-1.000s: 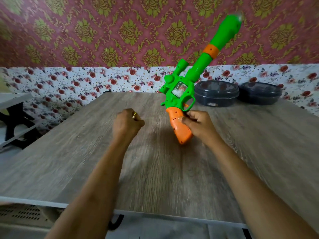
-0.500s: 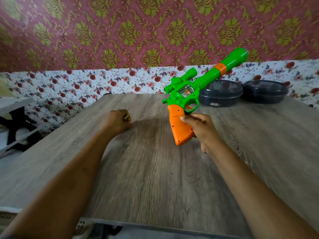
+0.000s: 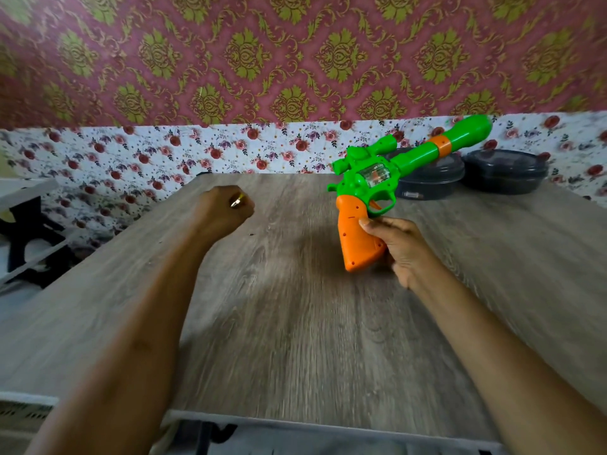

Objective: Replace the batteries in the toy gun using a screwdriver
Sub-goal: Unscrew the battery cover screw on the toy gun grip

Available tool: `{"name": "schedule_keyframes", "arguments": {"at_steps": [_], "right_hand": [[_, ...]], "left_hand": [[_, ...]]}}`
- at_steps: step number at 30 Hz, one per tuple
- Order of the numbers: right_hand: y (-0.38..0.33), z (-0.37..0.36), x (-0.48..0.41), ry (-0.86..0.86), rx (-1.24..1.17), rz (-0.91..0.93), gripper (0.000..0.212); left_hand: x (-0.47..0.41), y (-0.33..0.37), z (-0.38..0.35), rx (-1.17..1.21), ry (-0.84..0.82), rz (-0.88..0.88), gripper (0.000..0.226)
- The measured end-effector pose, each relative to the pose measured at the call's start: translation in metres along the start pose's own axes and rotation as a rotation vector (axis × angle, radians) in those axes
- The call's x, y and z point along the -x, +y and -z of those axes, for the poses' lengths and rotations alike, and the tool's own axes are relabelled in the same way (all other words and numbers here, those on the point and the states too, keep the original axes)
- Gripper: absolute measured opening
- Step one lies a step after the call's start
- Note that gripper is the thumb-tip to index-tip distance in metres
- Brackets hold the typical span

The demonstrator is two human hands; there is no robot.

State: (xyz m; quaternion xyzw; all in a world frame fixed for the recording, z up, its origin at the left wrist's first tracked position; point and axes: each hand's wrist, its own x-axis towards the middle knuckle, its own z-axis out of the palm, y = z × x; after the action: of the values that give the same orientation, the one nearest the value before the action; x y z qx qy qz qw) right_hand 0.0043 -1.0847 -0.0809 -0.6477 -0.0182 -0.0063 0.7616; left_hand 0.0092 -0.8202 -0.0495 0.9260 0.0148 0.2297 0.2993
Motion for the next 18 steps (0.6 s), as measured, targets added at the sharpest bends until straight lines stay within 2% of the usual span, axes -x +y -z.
{"name": "schedule_keyframes", "arguments": {"at_steps": [5,8,12,18], "right_hand": [[0.0,0.001,-0.001,-0.002,-0.018,0.008,0.016],[0.002,0.002,-0.004,0.013,-0.013,-0.009,0.023],[0.008,0.0,-0.008,0.009,0.007,-0.053,0.033],[0.013,-0.001,-0.007,-0.061,-0.003,-0.089,0.036]], "left_hand": [[0.023,0.049,-0.021,0.328,-0.284,0.038,0.03],[0.035,0.066,-0.037,0.364,-0.38,0.089,0.043],[0.039,0.079,-0.045,0.431,-0.519,0.151,0.048],[0.046,0.077,-0.061,0.477,-0.495,0.101,0.041]]}}
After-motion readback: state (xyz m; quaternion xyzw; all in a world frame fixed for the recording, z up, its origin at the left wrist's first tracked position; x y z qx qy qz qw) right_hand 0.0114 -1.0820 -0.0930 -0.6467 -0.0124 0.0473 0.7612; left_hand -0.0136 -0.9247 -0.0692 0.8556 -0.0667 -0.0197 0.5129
